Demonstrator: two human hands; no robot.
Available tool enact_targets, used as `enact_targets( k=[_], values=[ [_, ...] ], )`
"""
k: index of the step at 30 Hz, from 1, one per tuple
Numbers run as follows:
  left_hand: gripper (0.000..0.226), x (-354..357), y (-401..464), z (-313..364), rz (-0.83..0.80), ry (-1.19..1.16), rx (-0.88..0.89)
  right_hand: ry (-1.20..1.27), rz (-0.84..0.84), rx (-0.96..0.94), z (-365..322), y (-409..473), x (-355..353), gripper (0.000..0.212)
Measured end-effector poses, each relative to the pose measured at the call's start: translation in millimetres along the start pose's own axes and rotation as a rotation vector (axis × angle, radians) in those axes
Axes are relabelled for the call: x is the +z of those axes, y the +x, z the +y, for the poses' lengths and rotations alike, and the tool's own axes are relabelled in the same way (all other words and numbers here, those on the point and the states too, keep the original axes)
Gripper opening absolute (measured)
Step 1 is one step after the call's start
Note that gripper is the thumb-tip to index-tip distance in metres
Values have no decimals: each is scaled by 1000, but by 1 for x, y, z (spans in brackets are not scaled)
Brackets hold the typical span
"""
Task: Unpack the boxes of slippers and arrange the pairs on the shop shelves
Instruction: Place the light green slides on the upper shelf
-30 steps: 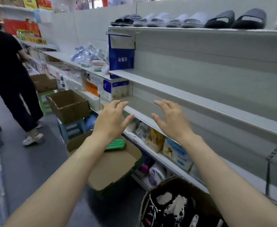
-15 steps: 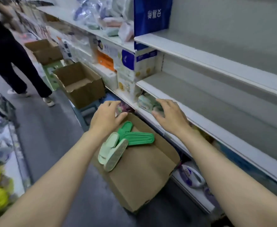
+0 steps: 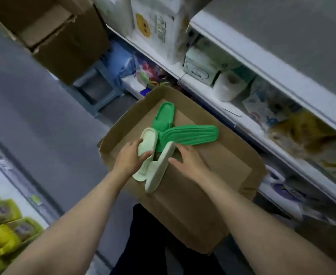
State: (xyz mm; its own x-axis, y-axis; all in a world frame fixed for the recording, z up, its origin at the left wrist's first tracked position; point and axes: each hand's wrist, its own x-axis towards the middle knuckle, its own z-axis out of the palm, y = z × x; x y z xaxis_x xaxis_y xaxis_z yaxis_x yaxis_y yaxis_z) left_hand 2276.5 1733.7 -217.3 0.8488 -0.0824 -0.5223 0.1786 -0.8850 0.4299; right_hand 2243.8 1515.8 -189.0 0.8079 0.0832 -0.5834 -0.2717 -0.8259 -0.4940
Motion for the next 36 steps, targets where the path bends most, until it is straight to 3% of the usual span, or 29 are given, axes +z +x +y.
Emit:
enact_targets(
  k=[4,9,12,15,17,19,21,25,27,29,34,36],
  values=[
    [86,24,42,-55,-174,-26,-100,109,-247,117,-9,48,63,65],
    [83,45,71,-91,-317,-72,-195,210,-304,236,-10,75,108,72],
    [93,52,80,-101,-388,-135,-190,157,-271,352,2,73,121,61],
    [111,59,88,-108,-414,-206,-226,236,-66,403,23,56,134,54],
    [107,62,92,-107,-417,-238,-246,399,80,353,42,40,141,70],
    [100,65,97,-106,-407,-257,-246,529,138,364,59,28,153,100],
    [100,68,102,-106,-400,-251,-234,702,153,532,66,24,167,125],
    [100,73,108,-112,-408,-245,-212,944,211,754,65,40,186,145],
    [95,75,110,-116,-415,-255,-207,915,246,781,64,52,190,139],
    [94,76,110,-118,-417,-279,-202,887,241,820,64,62,193,114],
    [78,82,106,-114,-419,-317,-203,966,120,895,63,70,198,87],
    [70,81,100,-108,-413,-338,-212,962,134,930,61,66,196,99]
  ],
)
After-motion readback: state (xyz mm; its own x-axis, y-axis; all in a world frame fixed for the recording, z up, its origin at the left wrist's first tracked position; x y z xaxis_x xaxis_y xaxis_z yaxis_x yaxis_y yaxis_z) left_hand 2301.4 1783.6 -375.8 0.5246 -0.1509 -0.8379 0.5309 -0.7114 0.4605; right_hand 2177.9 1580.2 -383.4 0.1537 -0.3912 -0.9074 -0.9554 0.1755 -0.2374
